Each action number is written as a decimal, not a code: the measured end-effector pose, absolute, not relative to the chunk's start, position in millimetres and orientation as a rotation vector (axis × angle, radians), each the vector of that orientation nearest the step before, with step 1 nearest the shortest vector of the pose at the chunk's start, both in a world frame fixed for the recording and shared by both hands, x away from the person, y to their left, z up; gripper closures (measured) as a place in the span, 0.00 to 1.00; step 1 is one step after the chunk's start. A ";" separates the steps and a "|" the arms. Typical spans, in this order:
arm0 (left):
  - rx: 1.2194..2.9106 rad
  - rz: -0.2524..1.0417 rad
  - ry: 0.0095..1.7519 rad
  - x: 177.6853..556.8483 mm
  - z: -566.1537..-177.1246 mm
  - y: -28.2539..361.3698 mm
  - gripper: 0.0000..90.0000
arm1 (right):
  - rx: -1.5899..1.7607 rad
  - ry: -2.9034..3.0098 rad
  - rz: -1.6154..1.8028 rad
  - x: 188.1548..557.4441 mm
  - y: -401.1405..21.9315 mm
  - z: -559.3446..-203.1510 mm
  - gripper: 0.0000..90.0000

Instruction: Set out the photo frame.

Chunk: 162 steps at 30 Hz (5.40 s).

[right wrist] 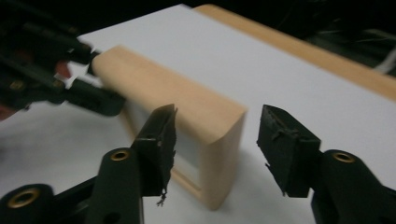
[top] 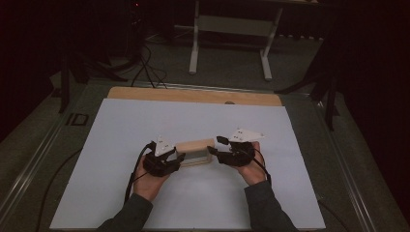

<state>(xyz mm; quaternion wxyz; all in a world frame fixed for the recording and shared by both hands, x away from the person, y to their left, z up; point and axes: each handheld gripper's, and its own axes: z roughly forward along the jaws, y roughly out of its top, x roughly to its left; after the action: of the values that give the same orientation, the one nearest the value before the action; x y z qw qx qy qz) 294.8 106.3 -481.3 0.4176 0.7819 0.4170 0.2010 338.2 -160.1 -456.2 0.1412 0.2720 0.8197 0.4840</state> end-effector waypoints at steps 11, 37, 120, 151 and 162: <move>1.959 0.496 1.049 295.4 -481.3 106.8 0.62 | 0.743 2.454 1.400 350.5 -150.4 -472.3 0.40; 1.971 0.469 1.041 300.6 -473.6 109.5 0.62 | 0.718 2.478 1.394 358.0 -150.9 -478.7 0.52; 1.868 0.319 0.915 370.5 -486.9 123.2 0.48 | 0.802 2.375 1.327 376.7 -143.3 -478.0 0.59; 1.899 0.398 0.971 361.9 -481.0 125.3 0.55 | 0.846 2.395 1.321 391.0 -128.1 -473.7 0.49; 1.892 0.379 1.015 373.4 -482.9 121.5 0.46 | 0.914 2.392 1.340 397.5 -128.5 -477.1 0.45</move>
<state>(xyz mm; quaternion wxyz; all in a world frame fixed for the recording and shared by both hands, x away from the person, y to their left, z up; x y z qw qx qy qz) 373.4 121.5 -482.9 0.4623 0.7695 0.4128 0.1541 397.5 -128.5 -477.1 0.1254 0.3137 0.8211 0.4600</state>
